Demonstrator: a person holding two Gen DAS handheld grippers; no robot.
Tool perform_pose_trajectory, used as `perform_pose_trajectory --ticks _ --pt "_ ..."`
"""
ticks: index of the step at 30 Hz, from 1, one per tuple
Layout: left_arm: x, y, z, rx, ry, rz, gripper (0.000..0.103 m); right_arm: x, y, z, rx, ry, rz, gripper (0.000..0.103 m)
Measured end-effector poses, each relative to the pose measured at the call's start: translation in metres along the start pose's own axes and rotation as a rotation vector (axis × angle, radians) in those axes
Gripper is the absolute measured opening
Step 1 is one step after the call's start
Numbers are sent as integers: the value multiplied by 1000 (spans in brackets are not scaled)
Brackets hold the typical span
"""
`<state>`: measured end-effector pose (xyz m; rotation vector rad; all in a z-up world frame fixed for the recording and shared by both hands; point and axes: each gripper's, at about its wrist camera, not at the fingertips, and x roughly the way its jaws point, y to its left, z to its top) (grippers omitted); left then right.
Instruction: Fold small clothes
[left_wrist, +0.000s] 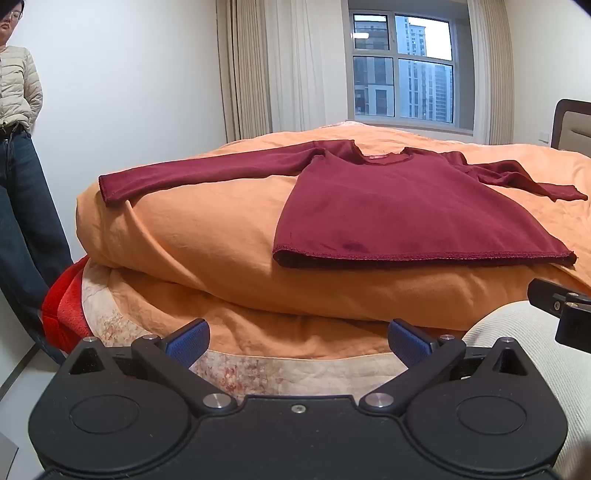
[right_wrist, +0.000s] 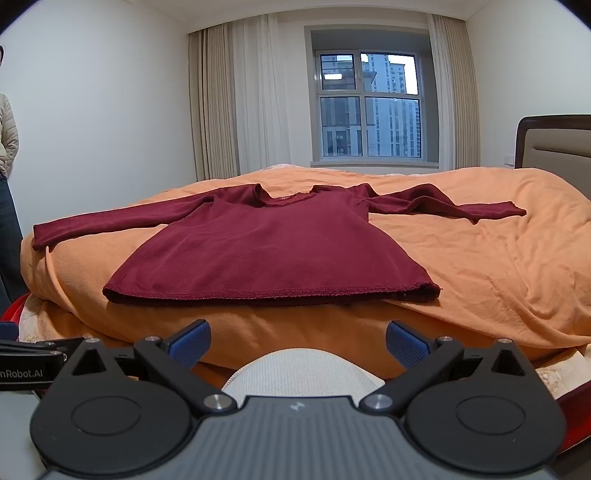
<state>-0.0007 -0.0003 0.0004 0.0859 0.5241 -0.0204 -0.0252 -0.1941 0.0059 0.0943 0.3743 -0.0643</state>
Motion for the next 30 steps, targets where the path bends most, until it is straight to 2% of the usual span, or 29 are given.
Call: perform_pose_trajectory --ticks 30 --pt "3 -8 2 34 19 -13 102 2 -8 0 53 7 6 103"
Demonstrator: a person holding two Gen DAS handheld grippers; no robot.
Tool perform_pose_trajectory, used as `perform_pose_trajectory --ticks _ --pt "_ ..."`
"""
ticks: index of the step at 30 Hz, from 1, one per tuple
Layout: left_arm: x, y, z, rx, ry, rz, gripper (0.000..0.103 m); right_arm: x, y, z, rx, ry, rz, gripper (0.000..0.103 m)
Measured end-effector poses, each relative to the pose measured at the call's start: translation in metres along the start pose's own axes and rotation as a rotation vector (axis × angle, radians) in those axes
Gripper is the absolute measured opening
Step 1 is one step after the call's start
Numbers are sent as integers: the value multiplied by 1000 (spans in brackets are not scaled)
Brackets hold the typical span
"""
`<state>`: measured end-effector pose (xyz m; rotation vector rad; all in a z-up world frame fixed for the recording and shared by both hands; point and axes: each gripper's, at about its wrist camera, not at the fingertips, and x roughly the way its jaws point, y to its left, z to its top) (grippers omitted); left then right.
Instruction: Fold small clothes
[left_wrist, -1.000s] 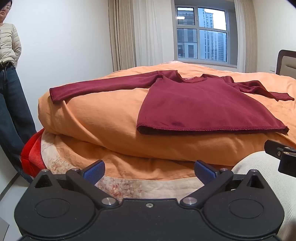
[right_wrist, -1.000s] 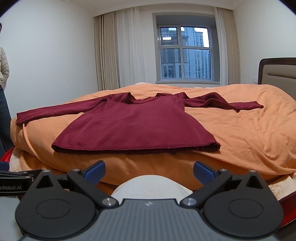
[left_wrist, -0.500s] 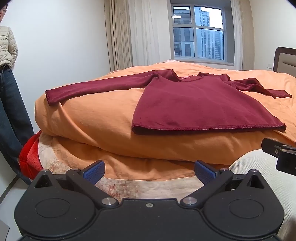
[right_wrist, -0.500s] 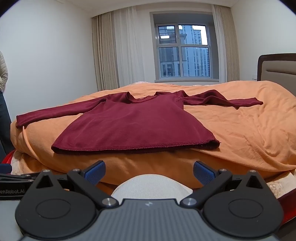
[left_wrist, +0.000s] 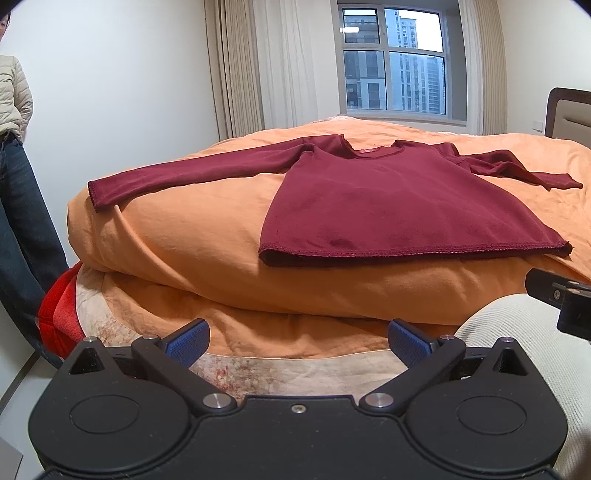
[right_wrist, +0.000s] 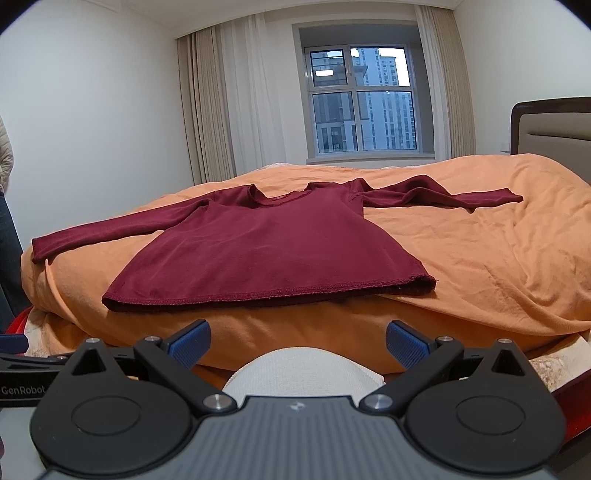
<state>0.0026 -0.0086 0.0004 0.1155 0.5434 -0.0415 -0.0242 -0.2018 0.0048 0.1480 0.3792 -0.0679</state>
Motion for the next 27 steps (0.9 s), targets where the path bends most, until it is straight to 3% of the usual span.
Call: perform_pose_trajectory --ticks 27 --pt "1 -2 -1 3 0 2 102 0 -1 0 14 7 0 103"
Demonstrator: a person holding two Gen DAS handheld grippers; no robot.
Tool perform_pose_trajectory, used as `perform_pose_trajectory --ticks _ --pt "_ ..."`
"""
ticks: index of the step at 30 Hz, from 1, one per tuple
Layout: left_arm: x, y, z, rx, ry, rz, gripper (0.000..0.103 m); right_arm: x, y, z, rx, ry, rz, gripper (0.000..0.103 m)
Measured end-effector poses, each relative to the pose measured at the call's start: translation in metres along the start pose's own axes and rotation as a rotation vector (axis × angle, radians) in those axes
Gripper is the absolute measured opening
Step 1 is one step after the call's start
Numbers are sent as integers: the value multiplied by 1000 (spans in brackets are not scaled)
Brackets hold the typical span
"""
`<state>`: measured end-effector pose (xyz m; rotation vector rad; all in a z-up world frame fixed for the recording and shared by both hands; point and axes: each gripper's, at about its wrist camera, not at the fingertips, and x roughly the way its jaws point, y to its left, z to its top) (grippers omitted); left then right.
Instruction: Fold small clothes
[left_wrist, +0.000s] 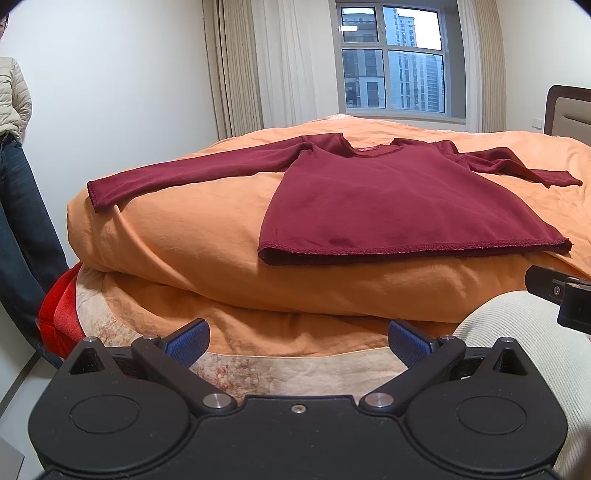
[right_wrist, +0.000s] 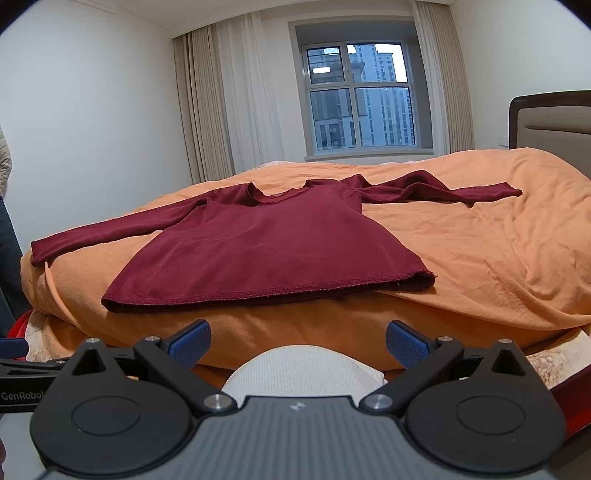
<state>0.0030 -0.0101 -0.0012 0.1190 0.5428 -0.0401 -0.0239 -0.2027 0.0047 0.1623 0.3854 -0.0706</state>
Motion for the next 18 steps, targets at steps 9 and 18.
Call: perform_pose_trajectory --ticks 9,18 --pt "0 0 0 -1 -1 1 102 1 -1 0 0 2 1 103" --pt "3 -2 -2 13 9 0 102 1 -1 0 1 3 1 103"
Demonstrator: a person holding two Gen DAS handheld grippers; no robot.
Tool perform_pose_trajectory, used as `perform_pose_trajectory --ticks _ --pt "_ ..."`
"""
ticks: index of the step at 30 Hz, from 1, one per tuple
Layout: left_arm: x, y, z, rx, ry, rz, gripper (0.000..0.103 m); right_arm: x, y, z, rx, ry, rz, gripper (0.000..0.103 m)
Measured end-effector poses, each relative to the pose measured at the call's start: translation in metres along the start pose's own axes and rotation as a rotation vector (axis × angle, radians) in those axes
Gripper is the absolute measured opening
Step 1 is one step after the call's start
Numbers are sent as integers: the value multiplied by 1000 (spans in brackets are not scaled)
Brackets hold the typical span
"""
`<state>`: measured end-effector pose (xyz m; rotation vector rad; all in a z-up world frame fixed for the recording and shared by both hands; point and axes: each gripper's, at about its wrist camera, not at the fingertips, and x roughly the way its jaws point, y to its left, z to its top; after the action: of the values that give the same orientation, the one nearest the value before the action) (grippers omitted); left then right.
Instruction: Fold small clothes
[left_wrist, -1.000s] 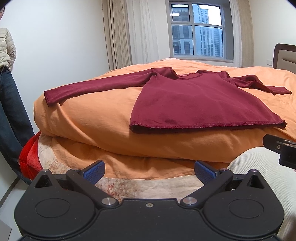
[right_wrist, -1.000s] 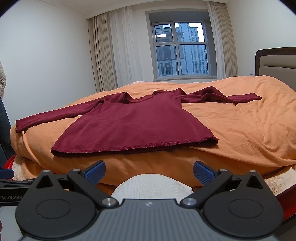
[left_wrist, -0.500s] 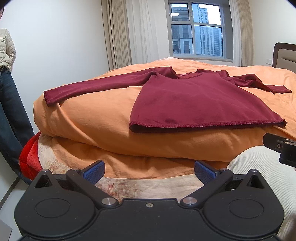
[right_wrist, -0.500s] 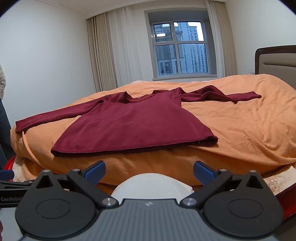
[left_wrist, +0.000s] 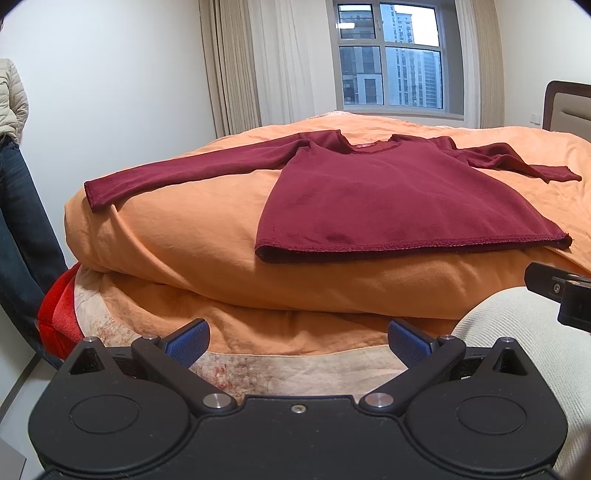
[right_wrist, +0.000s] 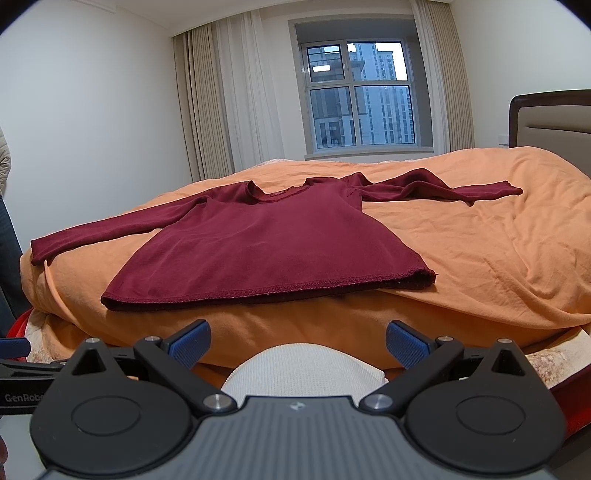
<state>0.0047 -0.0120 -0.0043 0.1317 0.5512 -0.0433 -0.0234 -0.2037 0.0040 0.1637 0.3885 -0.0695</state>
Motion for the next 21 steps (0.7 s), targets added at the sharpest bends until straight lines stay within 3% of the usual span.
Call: perform_pose_trajectory --ticks 21 --pt "24 -7 9 34 40 -8 102 4 -8 10 39 29 0 103"
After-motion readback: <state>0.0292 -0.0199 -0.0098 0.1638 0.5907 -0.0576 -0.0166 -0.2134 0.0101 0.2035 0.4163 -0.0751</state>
